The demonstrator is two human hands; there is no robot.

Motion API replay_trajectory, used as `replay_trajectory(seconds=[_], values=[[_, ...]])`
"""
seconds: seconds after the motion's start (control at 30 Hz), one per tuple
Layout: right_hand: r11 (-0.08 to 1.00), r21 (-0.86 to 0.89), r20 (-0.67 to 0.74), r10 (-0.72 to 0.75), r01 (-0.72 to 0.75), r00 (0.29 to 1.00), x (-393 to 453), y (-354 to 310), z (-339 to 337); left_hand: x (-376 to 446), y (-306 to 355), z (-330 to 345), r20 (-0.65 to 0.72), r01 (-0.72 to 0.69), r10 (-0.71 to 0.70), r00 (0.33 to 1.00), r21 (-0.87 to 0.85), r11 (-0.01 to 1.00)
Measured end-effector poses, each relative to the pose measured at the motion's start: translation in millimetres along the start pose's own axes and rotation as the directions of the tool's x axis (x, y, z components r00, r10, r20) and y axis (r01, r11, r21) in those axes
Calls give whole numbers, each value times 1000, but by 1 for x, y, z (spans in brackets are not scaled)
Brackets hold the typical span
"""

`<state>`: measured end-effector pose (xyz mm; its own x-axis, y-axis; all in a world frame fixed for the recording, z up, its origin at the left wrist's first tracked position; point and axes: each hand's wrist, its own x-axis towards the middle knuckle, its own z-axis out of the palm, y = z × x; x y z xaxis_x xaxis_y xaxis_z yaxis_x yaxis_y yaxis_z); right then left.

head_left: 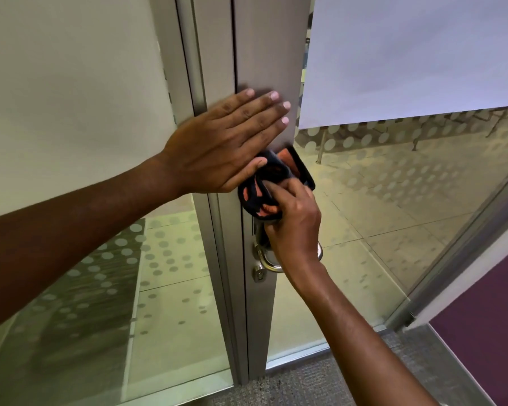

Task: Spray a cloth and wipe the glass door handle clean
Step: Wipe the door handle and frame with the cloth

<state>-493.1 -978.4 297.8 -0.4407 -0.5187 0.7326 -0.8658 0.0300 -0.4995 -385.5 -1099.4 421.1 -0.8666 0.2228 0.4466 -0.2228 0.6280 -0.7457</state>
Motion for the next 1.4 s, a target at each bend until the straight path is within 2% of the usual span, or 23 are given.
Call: replay_trajectory(seconds=[0.13,0.2,0.3,0.4,0.5,0.7,0.87,0.93,1.0,1.1,1.17,1.27,1.4], values=[[999,-2,-13,-43,43,999,-9,4,11,0,1,2,-11,16,-16,1000,-7,1000],[1000,-13,75,2,-1,997,-30,14,21,1,1,1,-16,19,-19,1000,-5,1000],[993,-5,276,112,-115,955,-60,30,32,0,1,2,-13,17,-17,1000,-11,1000],[986,17,332,149,-163,931,-64,37,34,0,1,1,-13,16,-16,1000,-6,1000],[990,26,278,129,-142,952,-57,31,27,0,1,0,-12,14,-14,1000,7,1000],[996,74,-6,42,-41,999,-9,6,5,0,2,0,-15,20,-20,1000,0,1000],[1000,16,-40,-2,3,999,-3,3,1,0,1,0,-21,21,-21,1000,8,1000],[1000,7,7,16,-16,1000,-16,14,7,0,1,1,-25,20,-19,1000,13,1000],[997,-8,122,75,-74,990,-34,26,15,1,1,2,-24,19,-18,1000,16,1000],[956,47,309,261,-289,915,-56,44,25,1,1,3,-36,17,-16,999,19,1000],[944,48,340,291,-325,894,-59,50,26,1,1,2,-43,14,-13,999,23,1000],[962,87,267,229,-260,936,-53,43,19,1,2,1,-24,14,-14,1000,26,1000],[986,80,-6,148,-147,989,-20,17,4,0,2,0,-19,18,-17,1000,19,1000]])
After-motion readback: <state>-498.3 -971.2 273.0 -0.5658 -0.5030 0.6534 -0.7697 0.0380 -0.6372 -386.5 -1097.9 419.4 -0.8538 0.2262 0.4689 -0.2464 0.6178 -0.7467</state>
